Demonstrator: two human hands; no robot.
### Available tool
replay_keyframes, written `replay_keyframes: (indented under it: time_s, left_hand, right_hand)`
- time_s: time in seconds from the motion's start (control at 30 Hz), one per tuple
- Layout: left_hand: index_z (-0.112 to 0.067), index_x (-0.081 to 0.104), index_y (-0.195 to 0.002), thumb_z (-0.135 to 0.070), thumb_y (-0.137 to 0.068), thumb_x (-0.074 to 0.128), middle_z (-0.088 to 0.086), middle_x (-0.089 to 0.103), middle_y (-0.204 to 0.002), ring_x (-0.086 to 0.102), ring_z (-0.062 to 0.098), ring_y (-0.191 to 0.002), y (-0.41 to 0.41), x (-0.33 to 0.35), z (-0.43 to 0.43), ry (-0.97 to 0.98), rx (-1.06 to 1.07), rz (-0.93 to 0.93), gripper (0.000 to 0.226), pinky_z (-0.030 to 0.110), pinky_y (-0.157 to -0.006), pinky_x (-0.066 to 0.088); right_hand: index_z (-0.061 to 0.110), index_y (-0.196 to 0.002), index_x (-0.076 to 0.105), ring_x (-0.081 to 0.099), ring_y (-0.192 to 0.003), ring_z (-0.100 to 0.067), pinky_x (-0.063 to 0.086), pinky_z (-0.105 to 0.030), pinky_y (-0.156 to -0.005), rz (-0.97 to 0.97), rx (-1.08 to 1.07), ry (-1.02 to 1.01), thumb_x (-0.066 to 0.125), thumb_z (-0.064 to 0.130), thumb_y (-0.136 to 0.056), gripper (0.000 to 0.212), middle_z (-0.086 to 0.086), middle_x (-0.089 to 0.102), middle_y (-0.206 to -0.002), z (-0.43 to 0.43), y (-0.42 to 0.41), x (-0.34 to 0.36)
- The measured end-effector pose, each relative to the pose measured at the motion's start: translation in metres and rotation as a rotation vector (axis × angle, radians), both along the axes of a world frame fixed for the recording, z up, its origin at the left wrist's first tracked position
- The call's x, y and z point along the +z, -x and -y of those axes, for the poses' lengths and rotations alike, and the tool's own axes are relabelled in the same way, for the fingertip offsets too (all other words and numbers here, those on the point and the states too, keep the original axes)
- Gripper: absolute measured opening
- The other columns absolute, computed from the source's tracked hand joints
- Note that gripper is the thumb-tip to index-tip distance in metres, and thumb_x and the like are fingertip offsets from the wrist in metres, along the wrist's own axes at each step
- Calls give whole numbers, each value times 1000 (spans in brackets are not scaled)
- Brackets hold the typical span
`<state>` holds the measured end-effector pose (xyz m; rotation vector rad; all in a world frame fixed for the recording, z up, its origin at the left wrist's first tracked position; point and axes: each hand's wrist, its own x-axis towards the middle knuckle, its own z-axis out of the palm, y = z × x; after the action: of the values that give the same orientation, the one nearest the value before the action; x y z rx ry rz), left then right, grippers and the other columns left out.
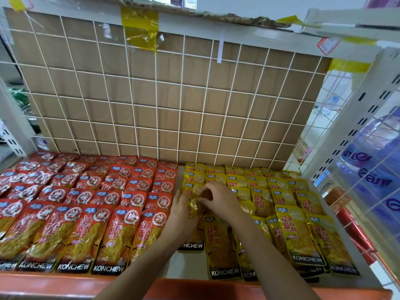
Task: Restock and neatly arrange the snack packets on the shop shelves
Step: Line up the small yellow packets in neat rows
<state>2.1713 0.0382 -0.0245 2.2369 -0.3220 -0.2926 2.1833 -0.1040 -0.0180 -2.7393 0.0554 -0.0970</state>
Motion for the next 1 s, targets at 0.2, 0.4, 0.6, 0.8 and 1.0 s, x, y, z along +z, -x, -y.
replay_keyframes:
  time_s: [0.2, 0.4, 0.6, 0.8, 1.0]
  left_hand:
    - [-17, 4, -149, -13, -94, 49, 6, -2, -157, 3, 22, -144, 3, -5, -1, -7, -11, 6, 71, 33, -113, 18]
    - [-17, 4, -149, -7, -92, 51, 6, -1, -157, 1, 21, -144, 3, -6, -3, 23, -14, 14, 74, 33, -112, 18]
    - [-16, 4, -148, -10, -94, 50, 6, 1, -157, 3, 20, -144, 7, -7, -4, 6, -27, 67, 71, 31, -111, 20]
    - [-22, 3, -149, -15, -95, 48, 1, -5, -157, 0, 19, -144, 9, -6, -4, 15, -35, 68, 70, 33, -113, 18]
    - [-22, 11, -148, -21, -93, 53, -1, -2, -157, 2, 17, -144, 10, -8, -9, -30, -108, 176, 69, 35, -113, 20]
  right_hand:
    - [16, -88, 65, 47, -79, -9, 38, -25, -69, -79, -39, -29, 66, 46, -79, 31, 6, 54, -84, 0, -5, 6]
    - [17, -80, 63, 53, -75, -8, 41, -26, -67, -119, -87, -145, 63, 29, -86, 13, 7, 63, -84, 1, -10, 5]
    - [17, -78, 62, 53, -75, -7, 45, -28, -67, -96, -106, -115, 61, 24, -87, 11, 9, 59, -80, 1, -11, 0]
    - [18, -90, 63, 52, -82, -9, 42, -24, -71, -16, -69, -116, 61, 33, -87, 16, 6, 58, -89, 5, -1, 5]
    - [22, -99, 63, 50, -110, -15, 41, -30, -90, -138, 67, 129, 61, 41, -85, 23, 4, 55, -115, 13, 34, 21]
